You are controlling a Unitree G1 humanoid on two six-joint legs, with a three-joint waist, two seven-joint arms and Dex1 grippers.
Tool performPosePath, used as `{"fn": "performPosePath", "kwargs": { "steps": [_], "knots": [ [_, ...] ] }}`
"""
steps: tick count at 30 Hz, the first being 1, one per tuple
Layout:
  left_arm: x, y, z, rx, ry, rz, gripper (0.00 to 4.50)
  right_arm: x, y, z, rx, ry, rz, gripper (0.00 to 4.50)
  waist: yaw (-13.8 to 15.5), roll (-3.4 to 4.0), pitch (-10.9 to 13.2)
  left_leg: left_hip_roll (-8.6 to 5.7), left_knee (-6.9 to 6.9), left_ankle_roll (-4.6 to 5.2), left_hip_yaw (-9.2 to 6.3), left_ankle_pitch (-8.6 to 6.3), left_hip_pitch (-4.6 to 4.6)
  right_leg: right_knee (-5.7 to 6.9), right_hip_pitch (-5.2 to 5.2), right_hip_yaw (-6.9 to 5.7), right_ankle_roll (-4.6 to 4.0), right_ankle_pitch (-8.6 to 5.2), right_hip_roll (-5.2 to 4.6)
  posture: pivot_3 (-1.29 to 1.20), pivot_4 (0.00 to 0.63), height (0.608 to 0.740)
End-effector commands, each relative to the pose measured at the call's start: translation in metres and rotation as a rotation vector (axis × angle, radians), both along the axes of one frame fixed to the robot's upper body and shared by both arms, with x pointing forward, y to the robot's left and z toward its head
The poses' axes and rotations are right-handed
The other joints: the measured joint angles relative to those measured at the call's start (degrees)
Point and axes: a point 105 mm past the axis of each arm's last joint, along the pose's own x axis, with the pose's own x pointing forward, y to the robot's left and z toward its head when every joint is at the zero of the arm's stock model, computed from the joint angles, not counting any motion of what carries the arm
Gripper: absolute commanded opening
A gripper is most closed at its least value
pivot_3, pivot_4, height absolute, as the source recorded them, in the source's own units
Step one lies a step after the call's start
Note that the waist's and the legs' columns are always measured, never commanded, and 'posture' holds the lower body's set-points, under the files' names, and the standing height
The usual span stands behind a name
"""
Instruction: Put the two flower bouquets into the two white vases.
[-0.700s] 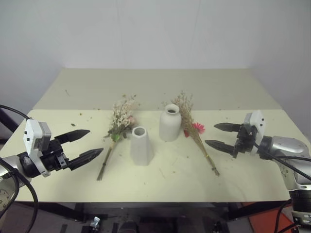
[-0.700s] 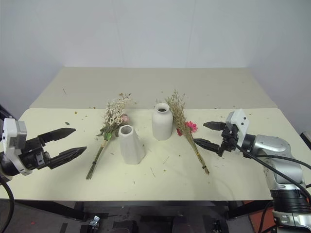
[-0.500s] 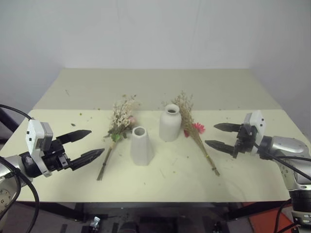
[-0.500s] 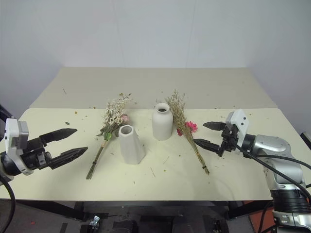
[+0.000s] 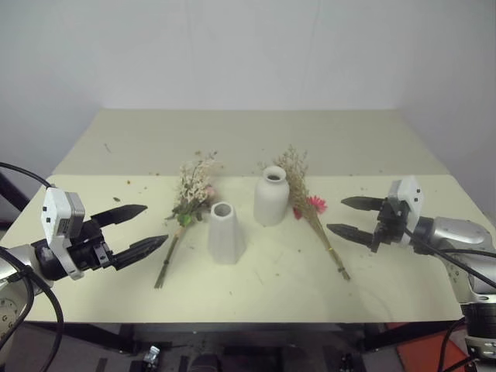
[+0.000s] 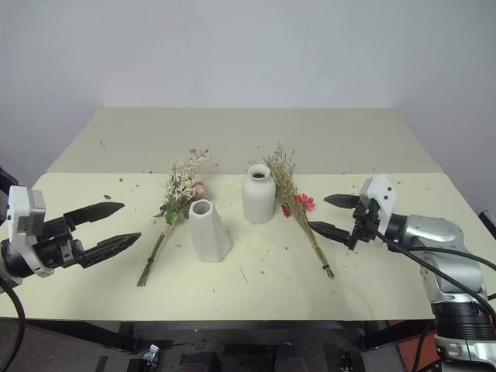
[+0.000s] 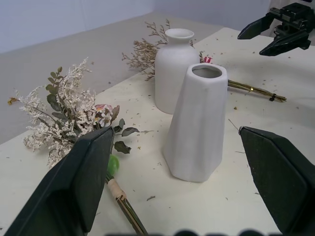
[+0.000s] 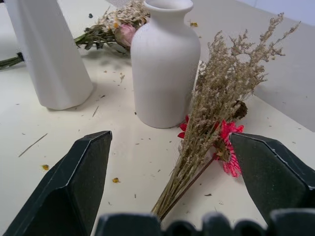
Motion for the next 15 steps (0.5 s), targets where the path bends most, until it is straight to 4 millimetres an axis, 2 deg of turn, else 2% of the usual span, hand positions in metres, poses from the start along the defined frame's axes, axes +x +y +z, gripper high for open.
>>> {"fn": "performPosePath", "kwargs": {
  "steps": [1, 9, 15],
  "knots": [
    [0.002, -0.007, 0.015, 0.042, -0.04, -0.069, 4.46, 0.004, 0.008, 0.015, -0.058, 0.05, -0.029, 4.5, 0.03, 0.01, 0.0, 0.0, 0.0, 0.0, 0.0, 0.0, 0.0, 0.01, -0.01, 0.0, 0.0, 0.0, 0.01, 0.0, 0.15, 0.74],
    [0.02, -0.026, 0.038, 0.097, -0.058, -0.214, 4.46, 0.024, 0.012, 0.012, -0.166, 0.311, -0.194, 4.5, 0.03, 0.0, 0.01, 0.0, -0.02, 0.0, -0.02, 0.0, -0.17, -0.04, -0.16, -0.03, -0.01, 0.0, 0.02, 0.0, 0.15, 0.74],
    [0.033, -0.039, 0.056, 0.094, -0.117, -0.295, 4.46, 0.029, 0.008, -0.003, -0.282, 0.45, -0.263, 4.5, 0.05, 0.0, 0.02, -0.03, -0.02, 0.01, -0.04, 0.0, -0.27, -0.08, -0.21, -0.05, 0.0, 0.01, 0.0, 0.0, 0.15, 0.74]
  ]
}}
